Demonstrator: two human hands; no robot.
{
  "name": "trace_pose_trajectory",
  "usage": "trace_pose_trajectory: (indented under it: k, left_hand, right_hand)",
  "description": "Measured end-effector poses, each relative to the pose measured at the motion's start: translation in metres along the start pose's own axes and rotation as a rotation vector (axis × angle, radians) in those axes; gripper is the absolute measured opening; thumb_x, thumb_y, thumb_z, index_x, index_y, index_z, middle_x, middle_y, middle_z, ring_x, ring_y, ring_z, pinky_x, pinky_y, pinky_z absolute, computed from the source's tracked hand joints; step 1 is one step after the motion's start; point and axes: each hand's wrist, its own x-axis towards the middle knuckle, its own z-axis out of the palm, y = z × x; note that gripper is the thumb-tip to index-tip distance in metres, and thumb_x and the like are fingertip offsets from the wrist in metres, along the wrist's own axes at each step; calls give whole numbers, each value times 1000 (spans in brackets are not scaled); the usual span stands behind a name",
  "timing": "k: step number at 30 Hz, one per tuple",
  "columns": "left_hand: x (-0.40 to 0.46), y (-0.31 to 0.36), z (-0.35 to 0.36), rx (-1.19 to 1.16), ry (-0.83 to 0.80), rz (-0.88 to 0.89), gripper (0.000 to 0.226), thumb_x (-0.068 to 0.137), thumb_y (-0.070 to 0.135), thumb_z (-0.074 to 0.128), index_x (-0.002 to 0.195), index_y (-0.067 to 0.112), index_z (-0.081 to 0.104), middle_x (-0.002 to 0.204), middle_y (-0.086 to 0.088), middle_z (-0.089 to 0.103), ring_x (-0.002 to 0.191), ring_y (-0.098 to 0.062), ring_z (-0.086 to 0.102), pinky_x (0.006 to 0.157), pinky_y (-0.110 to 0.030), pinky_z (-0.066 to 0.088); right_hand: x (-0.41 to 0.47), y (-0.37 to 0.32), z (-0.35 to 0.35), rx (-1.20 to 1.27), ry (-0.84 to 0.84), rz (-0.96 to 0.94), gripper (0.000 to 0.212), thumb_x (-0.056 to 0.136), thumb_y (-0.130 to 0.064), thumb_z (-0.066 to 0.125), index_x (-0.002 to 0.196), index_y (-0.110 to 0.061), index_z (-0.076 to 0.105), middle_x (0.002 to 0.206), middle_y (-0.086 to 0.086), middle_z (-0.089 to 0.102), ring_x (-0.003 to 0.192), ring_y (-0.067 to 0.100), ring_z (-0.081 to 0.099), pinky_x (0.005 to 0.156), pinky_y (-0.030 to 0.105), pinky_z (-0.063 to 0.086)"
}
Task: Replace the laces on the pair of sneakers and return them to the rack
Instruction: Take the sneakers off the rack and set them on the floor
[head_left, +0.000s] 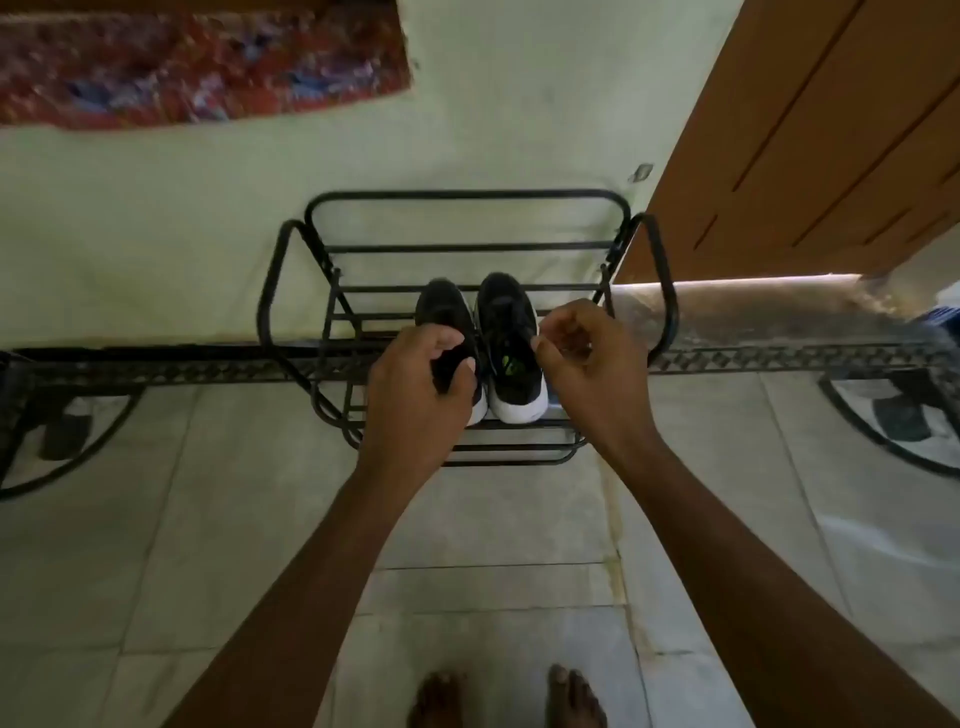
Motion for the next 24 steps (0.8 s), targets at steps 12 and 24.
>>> trace_pose_trajectory:
  k: [12,24]
  left_hand:
    - [4,-174,101,231,-126,331,34,88,38,71,115,17,70,109,4,68,109,-19,55,87,-30,44]
    - [21,-201,102,343,-270,468,58,83,31,83,135,23,59,119,-3,61,109,-21,57,94,-40,50]
  right_hand:
    - [-6,181,92,-488,-190,-382,54,79,-35,79,126,-13,63,117,8,62,110,28,55,92,35,45]
    - [-6,175,102,-469,-235,-421,34,79,-4,78,110,-5,63,104,13,66,95,29,62,79,39,52]
